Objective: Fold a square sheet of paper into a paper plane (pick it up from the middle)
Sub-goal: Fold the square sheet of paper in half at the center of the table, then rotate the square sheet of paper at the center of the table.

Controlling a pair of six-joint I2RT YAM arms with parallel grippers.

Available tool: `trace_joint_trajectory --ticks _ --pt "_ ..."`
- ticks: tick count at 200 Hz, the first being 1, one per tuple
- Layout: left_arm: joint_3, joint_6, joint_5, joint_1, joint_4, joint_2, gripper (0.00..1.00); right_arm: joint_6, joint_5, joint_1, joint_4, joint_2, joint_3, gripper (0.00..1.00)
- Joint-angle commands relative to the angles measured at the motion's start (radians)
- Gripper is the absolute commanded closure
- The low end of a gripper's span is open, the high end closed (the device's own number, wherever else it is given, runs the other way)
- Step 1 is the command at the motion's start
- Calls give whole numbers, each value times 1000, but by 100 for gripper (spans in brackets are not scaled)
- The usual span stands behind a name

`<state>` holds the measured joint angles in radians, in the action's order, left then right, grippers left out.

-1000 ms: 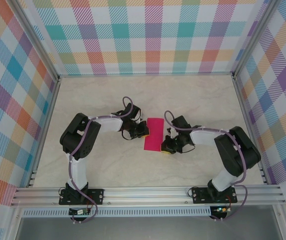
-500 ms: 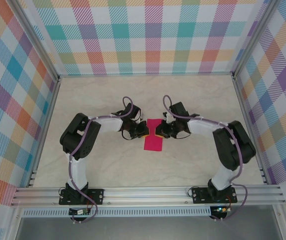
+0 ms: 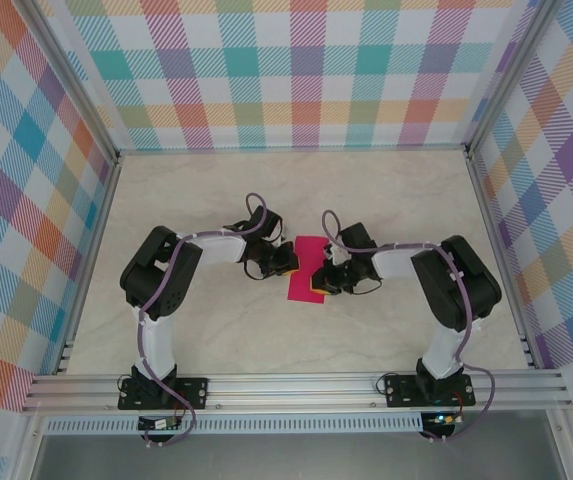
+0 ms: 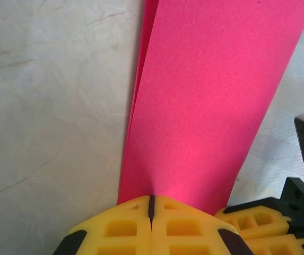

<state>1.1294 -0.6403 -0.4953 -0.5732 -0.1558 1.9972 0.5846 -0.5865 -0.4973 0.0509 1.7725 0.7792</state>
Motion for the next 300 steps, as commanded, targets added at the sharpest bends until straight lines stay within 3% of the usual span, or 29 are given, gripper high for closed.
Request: trace_joint_trajectory --ticks 1,46,80,100,155,182,211,259,300 --pt "-102 -15 273 -17 -306 177 100 -41 44 -5 106 -45 -112 90" --pt "-73 22 260 -16 -296 173 100 -41 63 -6 148 -208 -171 89" --pt "18 185 228 -16 -319 163 100 -21 193 -4 166 -341 -86 87" --pt "52 270 236 -16 -327 162 100 -43 245 -4 177 -250 29 87" --pt "120 356 118 -14 -303 66 100 -15 297 2 209 103 358 90" --pt "150 325 140 -3 -303 29 100 -1 303 1 236 167 410 90" --pt "121 234 195 19 -267 -43 100 30 319 2 239 157 355 90" --pt "-29 103 294 72 -168 -246 73 136 261 -69 131 156 242 88" --pt "-162 30 409 114 -131 -401 54 339 311 -171 42 216 307 89"
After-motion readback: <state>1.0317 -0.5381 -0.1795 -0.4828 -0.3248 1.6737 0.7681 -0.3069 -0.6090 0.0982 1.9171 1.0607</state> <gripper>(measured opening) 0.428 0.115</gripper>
